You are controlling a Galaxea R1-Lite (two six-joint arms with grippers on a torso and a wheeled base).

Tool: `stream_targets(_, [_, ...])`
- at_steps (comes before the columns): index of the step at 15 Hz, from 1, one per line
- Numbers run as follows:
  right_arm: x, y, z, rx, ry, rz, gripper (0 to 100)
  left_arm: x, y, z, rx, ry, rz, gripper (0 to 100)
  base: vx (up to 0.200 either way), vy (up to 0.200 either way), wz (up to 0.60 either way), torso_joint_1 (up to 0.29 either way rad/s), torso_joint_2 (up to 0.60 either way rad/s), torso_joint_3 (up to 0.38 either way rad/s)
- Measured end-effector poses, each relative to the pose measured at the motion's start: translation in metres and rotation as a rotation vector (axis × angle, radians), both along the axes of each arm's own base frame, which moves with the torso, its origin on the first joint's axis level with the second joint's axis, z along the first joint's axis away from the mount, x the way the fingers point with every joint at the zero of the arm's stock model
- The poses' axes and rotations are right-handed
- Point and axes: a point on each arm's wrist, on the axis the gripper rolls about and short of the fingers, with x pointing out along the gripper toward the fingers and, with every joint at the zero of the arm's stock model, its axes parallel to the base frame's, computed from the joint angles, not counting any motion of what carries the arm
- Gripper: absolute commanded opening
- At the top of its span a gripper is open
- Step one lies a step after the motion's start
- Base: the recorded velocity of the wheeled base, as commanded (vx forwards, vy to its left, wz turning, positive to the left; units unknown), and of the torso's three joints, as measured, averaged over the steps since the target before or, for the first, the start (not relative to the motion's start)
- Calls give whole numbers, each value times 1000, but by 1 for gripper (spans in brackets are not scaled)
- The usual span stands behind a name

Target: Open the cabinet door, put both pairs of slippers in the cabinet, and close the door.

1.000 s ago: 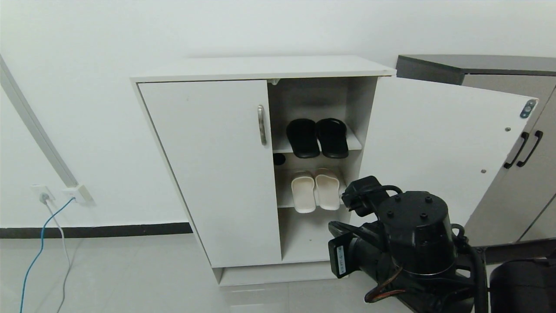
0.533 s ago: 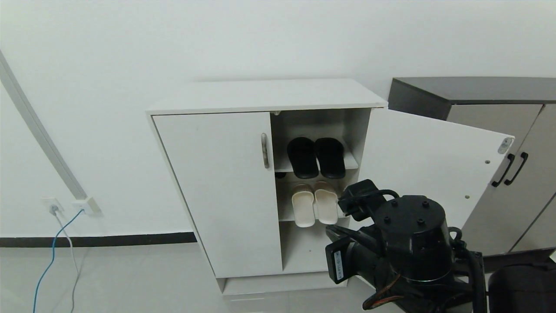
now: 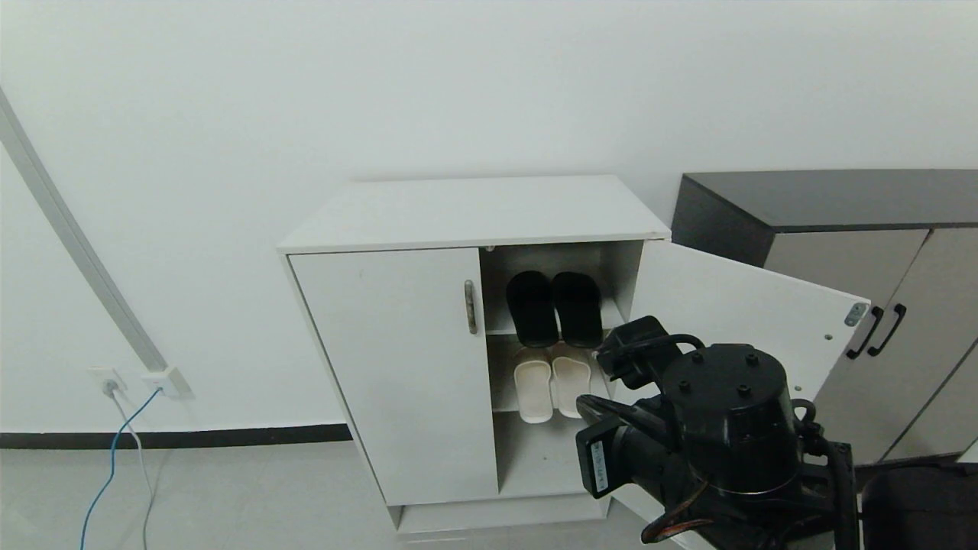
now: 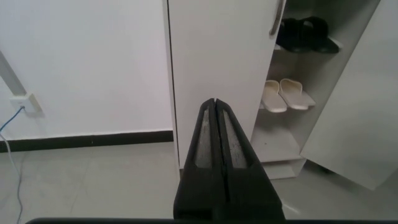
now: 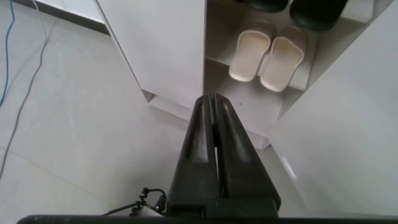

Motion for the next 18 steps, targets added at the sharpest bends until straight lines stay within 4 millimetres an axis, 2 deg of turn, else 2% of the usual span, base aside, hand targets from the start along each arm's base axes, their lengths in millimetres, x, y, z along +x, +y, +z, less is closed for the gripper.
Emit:
stream_targets(14, [1, -5, -1, -6, 3, -12, 0, 0, 0, 0, 0, -1, 1, 0, 0, 0, 0, 234, -556, -324])
stream_targets(18, [2, -6, -1, -4, 4, -18, 0, 0, 0, 0, 0, 0, 1, 0, 0, 0, 0, 188, -419, -231])
